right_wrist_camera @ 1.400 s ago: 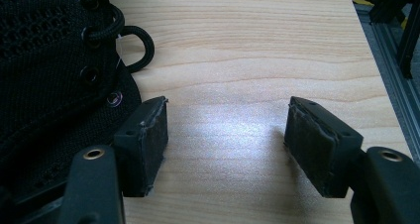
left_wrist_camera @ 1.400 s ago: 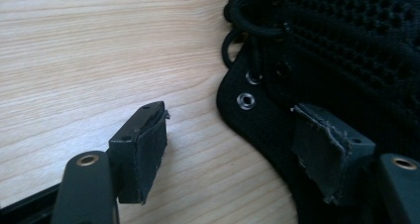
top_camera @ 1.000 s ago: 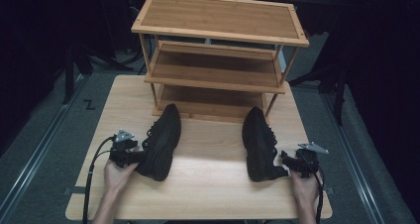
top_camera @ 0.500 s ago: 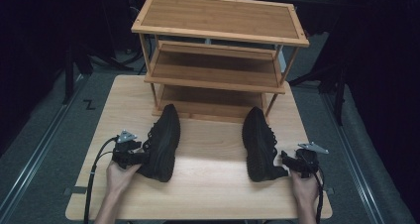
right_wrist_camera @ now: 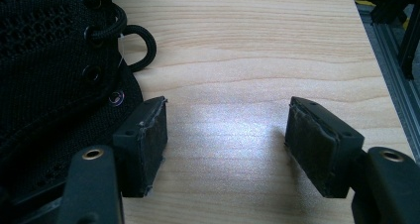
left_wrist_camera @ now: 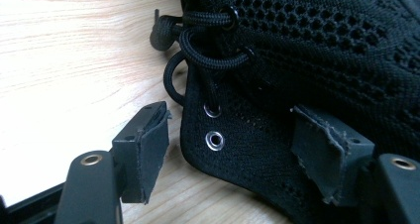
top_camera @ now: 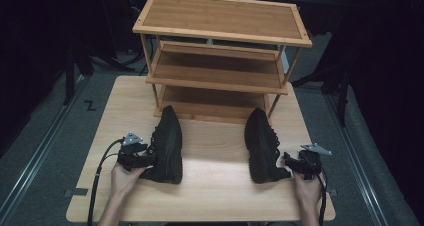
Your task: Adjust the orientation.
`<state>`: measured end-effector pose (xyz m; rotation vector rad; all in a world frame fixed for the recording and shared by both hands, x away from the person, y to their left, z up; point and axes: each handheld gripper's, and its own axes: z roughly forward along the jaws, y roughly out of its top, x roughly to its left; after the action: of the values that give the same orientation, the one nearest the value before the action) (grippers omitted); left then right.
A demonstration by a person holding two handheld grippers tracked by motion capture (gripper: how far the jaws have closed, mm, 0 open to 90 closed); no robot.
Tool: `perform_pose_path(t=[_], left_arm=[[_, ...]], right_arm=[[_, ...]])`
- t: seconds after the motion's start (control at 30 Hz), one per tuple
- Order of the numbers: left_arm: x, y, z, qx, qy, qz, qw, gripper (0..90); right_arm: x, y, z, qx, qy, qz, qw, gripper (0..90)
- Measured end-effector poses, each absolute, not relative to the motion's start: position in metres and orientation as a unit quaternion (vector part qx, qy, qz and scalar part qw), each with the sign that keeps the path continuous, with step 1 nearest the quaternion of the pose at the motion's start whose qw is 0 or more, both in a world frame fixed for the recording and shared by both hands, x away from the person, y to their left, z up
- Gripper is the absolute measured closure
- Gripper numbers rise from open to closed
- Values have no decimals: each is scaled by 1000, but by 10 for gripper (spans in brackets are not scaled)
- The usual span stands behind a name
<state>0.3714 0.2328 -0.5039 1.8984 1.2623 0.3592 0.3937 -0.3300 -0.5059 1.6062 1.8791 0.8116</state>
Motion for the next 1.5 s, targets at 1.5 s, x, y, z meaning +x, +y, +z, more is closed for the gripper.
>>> perform_pose_path(t=[1.5], left_arm=[[386, 189, -477, 770, 450, 157, 424, 385]], right_arm=[[394, -331, -506, 595, 696, 303, 264, 328]])
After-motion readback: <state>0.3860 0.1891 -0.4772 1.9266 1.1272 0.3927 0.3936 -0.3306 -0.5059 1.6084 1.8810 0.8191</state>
